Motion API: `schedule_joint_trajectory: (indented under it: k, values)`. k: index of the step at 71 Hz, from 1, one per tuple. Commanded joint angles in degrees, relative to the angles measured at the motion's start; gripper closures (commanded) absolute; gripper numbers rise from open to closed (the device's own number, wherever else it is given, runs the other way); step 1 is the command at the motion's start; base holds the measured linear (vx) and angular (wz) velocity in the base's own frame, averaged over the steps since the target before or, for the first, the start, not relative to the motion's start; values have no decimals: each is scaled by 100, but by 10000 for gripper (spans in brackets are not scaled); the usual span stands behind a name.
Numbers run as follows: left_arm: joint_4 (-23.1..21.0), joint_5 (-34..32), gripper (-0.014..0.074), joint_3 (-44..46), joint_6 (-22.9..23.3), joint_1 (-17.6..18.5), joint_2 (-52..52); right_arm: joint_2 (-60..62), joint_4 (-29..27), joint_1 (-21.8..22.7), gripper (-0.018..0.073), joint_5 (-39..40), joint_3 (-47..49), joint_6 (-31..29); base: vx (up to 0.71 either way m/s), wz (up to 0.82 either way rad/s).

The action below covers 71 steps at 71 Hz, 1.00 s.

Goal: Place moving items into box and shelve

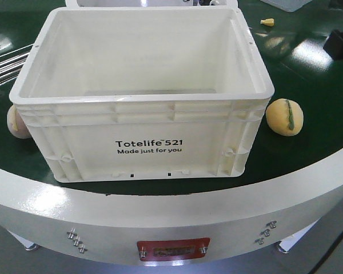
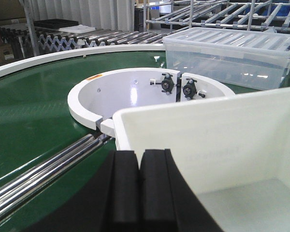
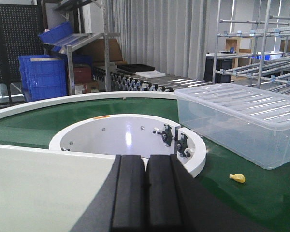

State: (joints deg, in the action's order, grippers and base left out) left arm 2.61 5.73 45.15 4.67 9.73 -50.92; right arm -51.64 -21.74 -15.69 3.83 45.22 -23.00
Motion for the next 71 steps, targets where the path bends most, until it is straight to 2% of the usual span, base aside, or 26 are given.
schedule_joint_trajectory:
  k: [1, 7, 20, 32, 45, 60, 67, 71]
  values:
    - [-39, -489, 613, 452, 69, 32, -245, -161, 25, 4, 571, 400, 291, -208, 0, 0]
    - [-39, -485, 613, 560, 69, 32, -417, -294, 25, 4, 571, 439, 299, -396, 0, 0]
    - [-39, -477, 611, 574, 55, 32, -560, -373, 19, 4, 566, 621, 293, -397, 0, 0]
    - [25, -627, 554, 574, -3, 32, -560, -373, 19, 4, 505, 927, 293, -397, 0, 0]
    - [25, -628, 416, 574, -3, 32, -560, -373, 2, 4, 337, 822, 293, -397, 0, 0]
    - [25, -622, 178, 574, -3, 32, -565, -373, 2, 4, 18, 822, 293, -397, 0, 0]
    - [6, -606, 92, 574, 7, 32, -619, -393, -3, 4, -74, 830, 293, -397, 0, 0]
    - [0, -573, 64, 574, 111, 32, -655, -414, -9, 9, -96, 817, 293, -397, 0, 0]
